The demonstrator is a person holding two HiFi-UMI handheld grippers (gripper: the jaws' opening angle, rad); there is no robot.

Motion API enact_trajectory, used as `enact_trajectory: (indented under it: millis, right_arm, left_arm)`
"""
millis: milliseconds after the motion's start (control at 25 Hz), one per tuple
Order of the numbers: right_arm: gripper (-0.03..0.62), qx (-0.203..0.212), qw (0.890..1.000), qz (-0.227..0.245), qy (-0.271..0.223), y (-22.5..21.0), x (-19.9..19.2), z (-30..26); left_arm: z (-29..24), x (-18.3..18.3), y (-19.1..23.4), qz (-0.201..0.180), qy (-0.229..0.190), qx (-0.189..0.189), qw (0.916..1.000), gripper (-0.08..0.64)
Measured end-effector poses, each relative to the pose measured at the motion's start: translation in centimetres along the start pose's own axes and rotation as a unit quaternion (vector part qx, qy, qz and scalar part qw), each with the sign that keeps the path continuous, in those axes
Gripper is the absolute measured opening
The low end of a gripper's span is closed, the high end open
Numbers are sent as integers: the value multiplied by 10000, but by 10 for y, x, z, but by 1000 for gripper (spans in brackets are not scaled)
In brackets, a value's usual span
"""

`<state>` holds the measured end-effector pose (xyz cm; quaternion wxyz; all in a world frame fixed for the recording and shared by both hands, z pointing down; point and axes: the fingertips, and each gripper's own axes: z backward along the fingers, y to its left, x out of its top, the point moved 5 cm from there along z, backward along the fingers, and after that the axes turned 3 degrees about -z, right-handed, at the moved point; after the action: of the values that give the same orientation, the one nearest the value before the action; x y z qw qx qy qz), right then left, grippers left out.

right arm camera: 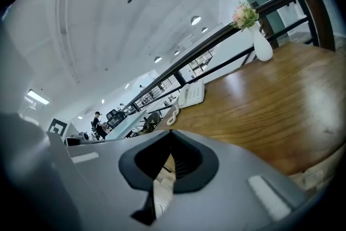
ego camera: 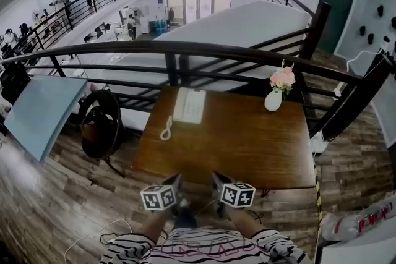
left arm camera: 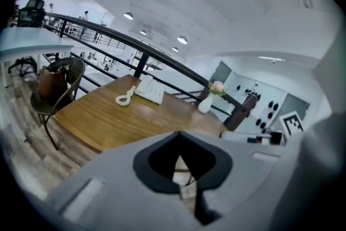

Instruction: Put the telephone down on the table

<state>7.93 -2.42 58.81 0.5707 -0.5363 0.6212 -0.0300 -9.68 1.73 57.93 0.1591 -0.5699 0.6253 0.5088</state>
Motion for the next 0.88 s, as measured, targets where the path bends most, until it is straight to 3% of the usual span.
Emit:
enact_trajectory:
  millis: [880]
  right_arm:
    - [0,-170,9998,143,4,-1,-28,31]
  left_arm:
    - [18,-34,-19,-111,-4,30,9999,0]
